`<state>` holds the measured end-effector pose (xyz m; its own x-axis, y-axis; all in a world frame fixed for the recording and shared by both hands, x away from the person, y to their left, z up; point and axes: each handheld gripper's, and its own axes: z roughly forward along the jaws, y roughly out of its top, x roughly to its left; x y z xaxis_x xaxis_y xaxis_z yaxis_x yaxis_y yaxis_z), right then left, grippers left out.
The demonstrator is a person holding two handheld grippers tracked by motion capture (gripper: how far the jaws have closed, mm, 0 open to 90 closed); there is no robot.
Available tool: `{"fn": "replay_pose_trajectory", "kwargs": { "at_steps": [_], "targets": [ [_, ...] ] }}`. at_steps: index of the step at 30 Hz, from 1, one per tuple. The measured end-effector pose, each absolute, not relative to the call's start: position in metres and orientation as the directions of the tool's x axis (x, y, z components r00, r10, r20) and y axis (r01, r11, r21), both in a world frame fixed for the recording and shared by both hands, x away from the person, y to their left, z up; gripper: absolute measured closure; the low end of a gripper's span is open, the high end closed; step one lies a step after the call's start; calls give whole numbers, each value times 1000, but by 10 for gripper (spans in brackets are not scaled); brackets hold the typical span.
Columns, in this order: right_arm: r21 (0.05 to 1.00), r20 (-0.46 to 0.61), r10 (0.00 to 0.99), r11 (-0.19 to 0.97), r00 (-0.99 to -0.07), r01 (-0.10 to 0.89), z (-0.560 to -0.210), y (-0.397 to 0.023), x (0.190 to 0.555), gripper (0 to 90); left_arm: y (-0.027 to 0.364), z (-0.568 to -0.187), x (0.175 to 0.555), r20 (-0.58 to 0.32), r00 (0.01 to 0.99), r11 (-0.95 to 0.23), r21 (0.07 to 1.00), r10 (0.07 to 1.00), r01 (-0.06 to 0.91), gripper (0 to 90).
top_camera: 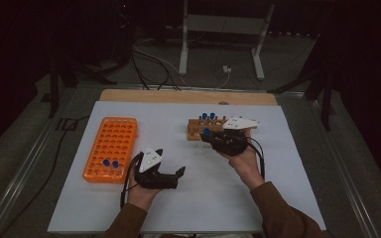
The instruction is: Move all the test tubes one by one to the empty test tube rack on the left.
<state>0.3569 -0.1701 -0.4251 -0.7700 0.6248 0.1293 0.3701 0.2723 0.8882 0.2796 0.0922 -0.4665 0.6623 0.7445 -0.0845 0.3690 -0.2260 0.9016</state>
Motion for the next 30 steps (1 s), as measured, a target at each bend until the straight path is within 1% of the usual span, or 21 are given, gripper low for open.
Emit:
{"fn": "replay_pose_trajectory", "kwargs": {
  "at_steps": [4,6,8,14,18,24,30],
  "targets": [
    [883,128,601,293,-789,366,-426,-160,351,762,82,-465,286,-74,666,-237,900,742,365,93],
    [882,126,589,301,-798,361,-426,-156,348,761,77,-465,288,-77,666,-231,903,742,361,151],
    [882,126,576,307,-808,357,-426,-151,345,762,73,-464,291,-72,662,-229,905,746,357,184],
    [884,129,550,313,-825,348,-427,-140,339,761,64,-464,298,-84,678,-213,915,731,342,447],
    [885,132,540,315,-831,345,-427,-137,338,761,64,-464,299,-87,690,-211,918,718,335,593],
    [884,149,529,307,-836,352,-428,-135,337,761,65,-464,300,-94,692,-207,918,716,339,715],
    [879,156,524,313,-838,359,-430,-134,337,761,65,-466,300,-73,702,-233,915,708,330,766]
  ]
}}
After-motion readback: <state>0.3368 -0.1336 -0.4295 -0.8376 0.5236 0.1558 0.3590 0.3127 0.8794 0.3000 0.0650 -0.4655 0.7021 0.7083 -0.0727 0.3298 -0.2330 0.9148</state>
